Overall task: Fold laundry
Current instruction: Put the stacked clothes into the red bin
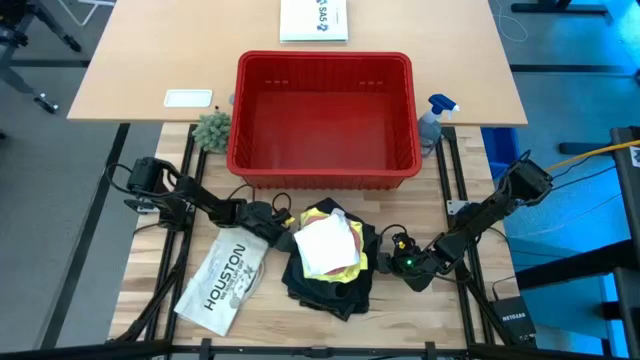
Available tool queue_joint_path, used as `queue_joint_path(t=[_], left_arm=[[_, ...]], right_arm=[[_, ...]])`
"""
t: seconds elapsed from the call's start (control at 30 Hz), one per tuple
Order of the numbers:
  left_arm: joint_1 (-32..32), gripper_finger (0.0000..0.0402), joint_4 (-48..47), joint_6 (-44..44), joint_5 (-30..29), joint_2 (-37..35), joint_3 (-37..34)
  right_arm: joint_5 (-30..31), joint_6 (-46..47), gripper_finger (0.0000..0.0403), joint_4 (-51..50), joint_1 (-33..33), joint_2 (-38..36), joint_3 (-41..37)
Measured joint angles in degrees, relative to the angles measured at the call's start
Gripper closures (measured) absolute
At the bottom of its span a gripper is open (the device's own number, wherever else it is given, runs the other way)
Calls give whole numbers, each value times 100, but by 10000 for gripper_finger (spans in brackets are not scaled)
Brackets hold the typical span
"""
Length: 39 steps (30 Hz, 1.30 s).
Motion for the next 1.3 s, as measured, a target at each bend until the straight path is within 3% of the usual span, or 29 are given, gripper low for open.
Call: queue_joint_path(t=[0.27, 0.57, 0.73, 0.87, 0.93, 1.3], left_arm=[[-45, 118, -23, 83, 207, 423, 484], [-46, 124, 4, 363, 309, 683, 615], [-98, 191, -101, 437, 302, 687, 621], [-173, 315, 27, 648, 425, 698, 608], [-190, 363, 45, 744, 513, 700, 606], [-194, 364, 31, 601, 892, 326, 580]], right_arm=[[-67, 88, 180, 77, -231, 133, 0], [-308, -135, 182, 1413, -553, 954, 17], [-252, -120, 233, 1639, -553, 1040, 18], [-67, -265, 353, 1757, -549, 1055, 11], [52, -491, 384, 1913, -546, 1067, 0], [304, -1149, 395, 2801, -553, 1117, -31]])
